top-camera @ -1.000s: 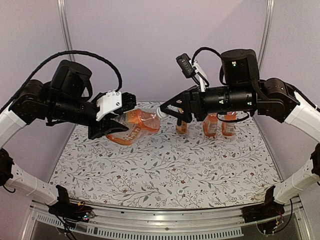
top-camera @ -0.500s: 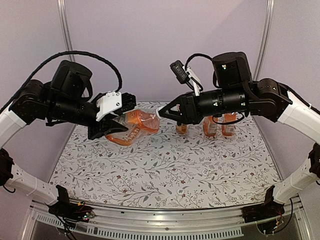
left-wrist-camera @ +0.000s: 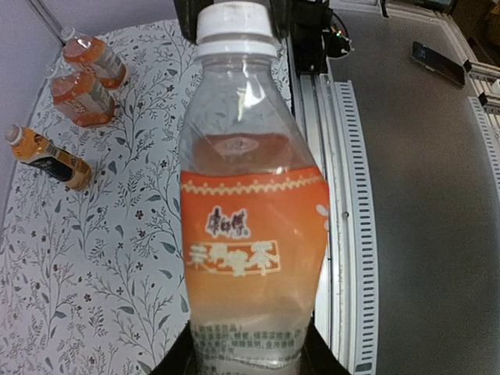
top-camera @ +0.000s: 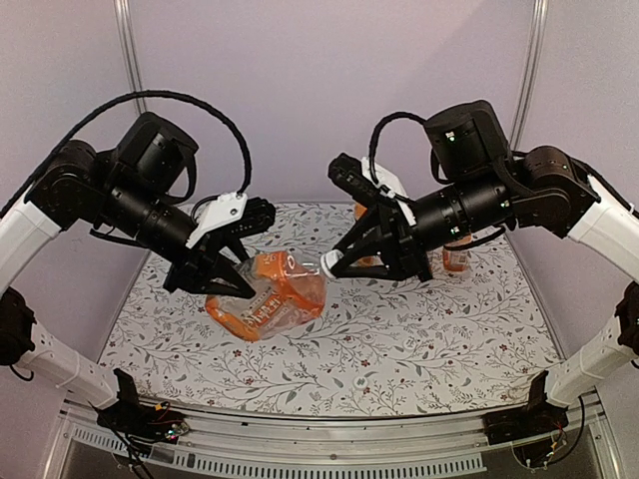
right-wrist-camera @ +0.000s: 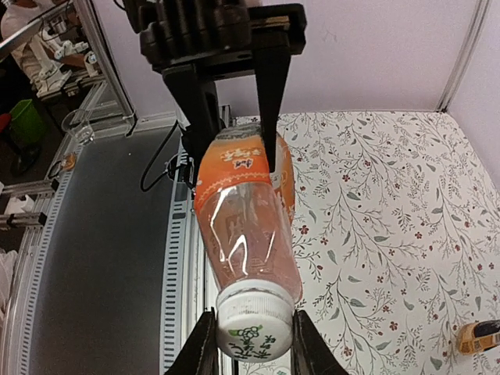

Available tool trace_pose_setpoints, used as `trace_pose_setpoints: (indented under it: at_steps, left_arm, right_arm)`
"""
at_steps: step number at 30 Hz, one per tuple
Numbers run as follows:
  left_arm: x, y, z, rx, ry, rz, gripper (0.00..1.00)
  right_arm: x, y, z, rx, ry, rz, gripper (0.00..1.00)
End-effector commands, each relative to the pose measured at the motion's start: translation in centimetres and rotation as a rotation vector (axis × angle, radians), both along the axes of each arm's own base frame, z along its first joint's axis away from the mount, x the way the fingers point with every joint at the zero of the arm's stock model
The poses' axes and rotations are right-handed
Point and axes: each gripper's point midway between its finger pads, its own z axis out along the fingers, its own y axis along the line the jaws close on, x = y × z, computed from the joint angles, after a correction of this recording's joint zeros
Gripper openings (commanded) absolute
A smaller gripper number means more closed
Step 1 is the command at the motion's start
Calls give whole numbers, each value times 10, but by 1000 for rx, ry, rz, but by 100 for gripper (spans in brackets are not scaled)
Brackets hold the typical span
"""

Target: Unscrew the bottle caps

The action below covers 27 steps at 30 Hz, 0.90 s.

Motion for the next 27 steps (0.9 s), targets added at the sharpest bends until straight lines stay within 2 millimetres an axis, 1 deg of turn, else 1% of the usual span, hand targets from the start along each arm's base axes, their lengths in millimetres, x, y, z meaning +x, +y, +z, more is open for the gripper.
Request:
trace_pose_setpoints:
  at_steps: [1, 4, 7, 8, 9, 10, 11, 12, 13, 14, 15, 16, 19, 21, 23, 24, 25, 27]
  left_arm:
    - [-27, -29, 31, -160, 103, -167, 17]
    - [-24, -33, 32, -156, 90, -169, 17]
    - [-20, -34, 33, -152, 73, -162, 17]
    - [-19, -34, 33, -152, 66, -159, 17]
    - [-18, -33, 31, -148, 60, -153, 17]
    - [-16, -33, 31, -147, 51, -144, 17]
    - [-13, -32, 28, -140, 41, -128, 15]
    - [-9, -31, 26, -132, 26, -110, 14]
    - [-4, -31, 23, -126, 6, -86, 12]
    - [3, -31, 21, -118, -18, -59, 12]
    - [10, -30, 18, -108, -44, -28, 12]
    - [17, -31, 16, -103, -67, 2, 12]
    - [31, -29, 16, -93, -132, 56, 12]
    - [36, -28, 19, -96, -173, 72, 13]
    - [42, -26, 18, -82, -213, 89, 13]
    - [44, -25, 16, -73, -236, 97, 13]
    - [48, -24, 15, -66, -260, 107, 13]
    - [53, -24, 12, -52, -301, 121, 13]
  right_arm:
    - [-27, -21, -8, -71, -285, 272, 0]
    - [-22, -29, -8, -83, -417, 296, 0]
    - [-17, -31, -6, -86, -460, 284, 0]
    - [-14, -30, -6, -89, -465, 266, 9]
    - [-10, -29, -5, -87, -468, 242, 26]
    - [-7, -27, -5, -85, -453, 213, 48]
    - [-3, -26, -2, -76, -454, 187, 72]
    - [1, -24, -1, -66, -444, 147, 93]
    - [5, -24, 3, -48, -417, 96, 98]
    - [8, -24, 7, -25, -409, 61, 99]
    - [12, -24, 6, -14, -383, 20, 99]
    - [19, -22, 12, 21, -381, -39, 99]
    - [35, -32, 13, 48, -261, -228, 99]
    - [37, -35, 9, 57, -159, -301, 99]
    - [38, -36, 10, 91, -51, -352, 99]
    - [41, -38, 13, 116, 48, -409, 99]
    - [42, -37, 12, 130, 127, -430, 98]
    - [43, -35, 13, 163, 282, -492, 94]
